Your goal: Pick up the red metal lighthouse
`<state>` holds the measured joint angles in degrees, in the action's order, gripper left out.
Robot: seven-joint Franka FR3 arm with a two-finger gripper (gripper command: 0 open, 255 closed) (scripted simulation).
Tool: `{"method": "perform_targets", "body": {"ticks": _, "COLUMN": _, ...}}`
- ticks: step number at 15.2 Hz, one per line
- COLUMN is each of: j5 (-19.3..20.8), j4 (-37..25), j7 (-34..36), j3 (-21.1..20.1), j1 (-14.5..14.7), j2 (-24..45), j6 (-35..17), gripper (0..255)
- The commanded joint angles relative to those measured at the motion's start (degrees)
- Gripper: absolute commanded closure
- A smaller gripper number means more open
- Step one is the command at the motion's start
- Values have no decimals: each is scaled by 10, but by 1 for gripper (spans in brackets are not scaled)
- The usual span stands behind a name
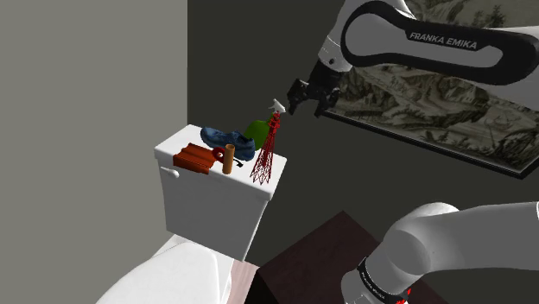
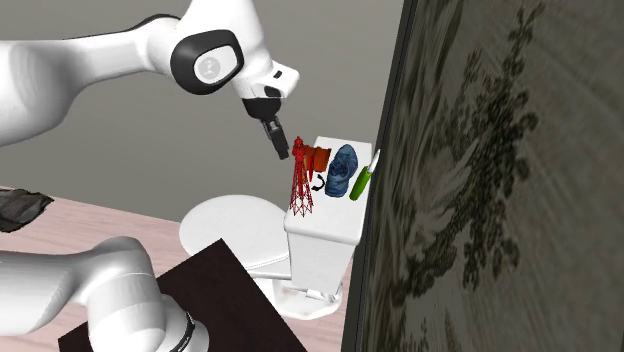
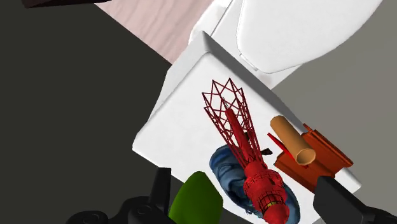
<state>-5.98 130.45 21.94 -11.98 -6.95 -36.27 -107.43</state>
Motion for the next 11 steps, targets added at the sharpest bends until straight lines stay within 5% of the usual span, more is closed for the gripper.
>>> {"method": "perform_targets", "body": {"ticks": 1, "j5": 1, "j4": -18, "j7": 72, "j3": -30, "j1": -19, "j2": 34, "j6": -29, "gripper": 0}}
{"method": "perform_targets", "body": {"ticks": 6, "j5": 32, "j4": -85, "j7": 243, "j3": -97, "j1": -72, "j2": 130, "j6": -79, "gripper": 0}}
{"method": "perform_targets", "body": {"ticks": 11, "j5": 32, "j4": -47, "j7": 246, "j3": -100, "j1": -70, "j2": 131, "j6": -117, "gripper": 0}}
